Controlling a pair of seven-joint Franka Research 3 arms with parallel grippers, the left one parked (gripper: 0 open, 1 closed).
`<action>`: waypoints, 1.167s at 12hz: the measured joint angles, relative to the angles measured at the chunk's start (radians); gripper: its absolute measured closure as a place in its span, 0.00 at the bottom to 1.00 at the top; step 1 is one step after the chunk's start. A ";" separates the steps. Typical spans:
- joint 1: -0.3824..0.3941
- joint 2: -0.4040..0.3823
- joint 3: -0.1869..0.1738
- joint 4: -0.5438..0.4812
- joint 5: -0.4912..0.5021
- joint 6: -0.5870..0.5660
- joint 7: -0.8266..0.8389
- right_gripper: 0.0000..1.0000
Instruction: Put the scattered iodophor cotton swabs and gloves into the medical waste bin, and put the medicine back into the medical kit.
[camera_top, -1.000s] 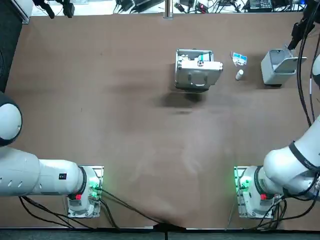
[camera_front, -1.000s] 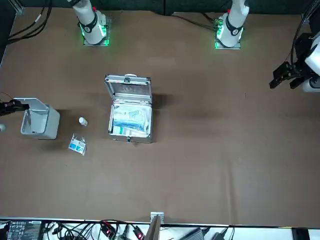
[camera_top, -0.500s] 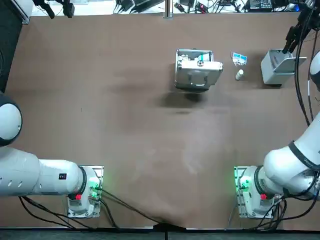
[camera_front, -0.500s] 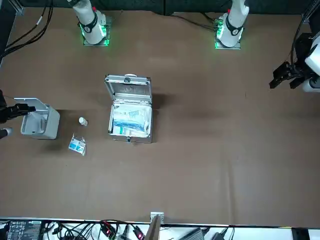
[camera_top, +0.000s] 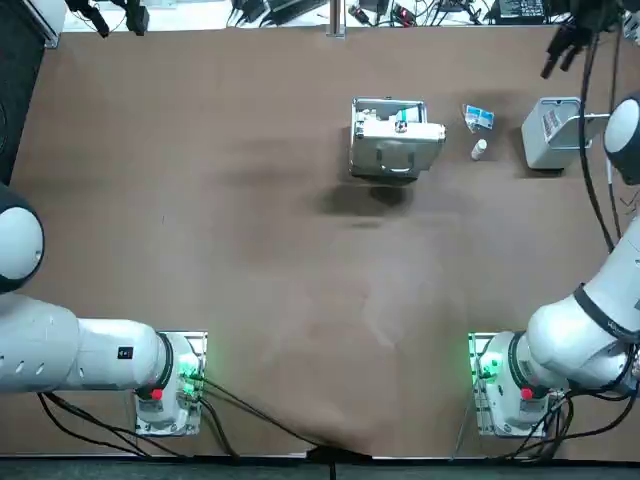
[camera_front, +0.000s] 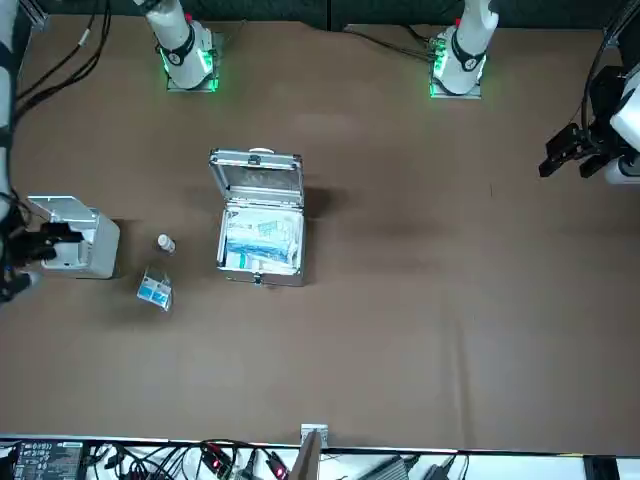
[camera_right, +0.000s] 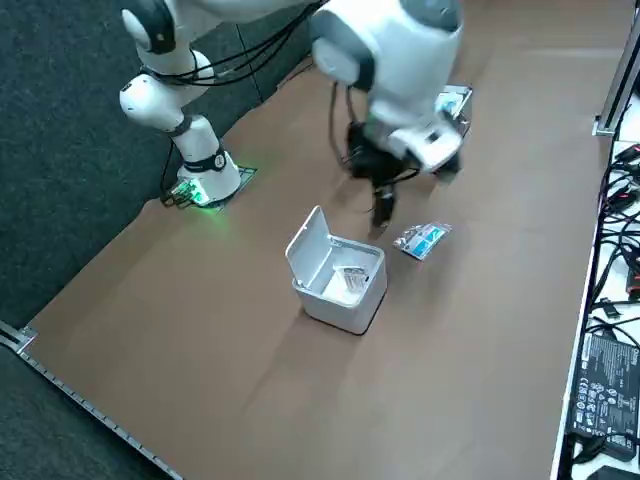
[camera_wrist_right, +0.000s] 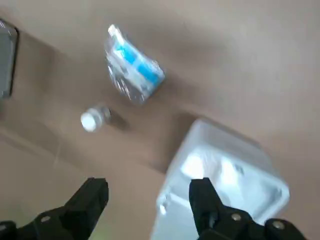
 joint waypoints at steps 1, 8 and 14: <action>0.038 0.003 0.000 0.000 0.000 0.036 0.014 0.01; 0.174 0.081 0.001 -0.098 0.001 0.324 0.031 0.12; 0.265 0.149 0.001 -0.173 0.001 0.484 0.091 0.22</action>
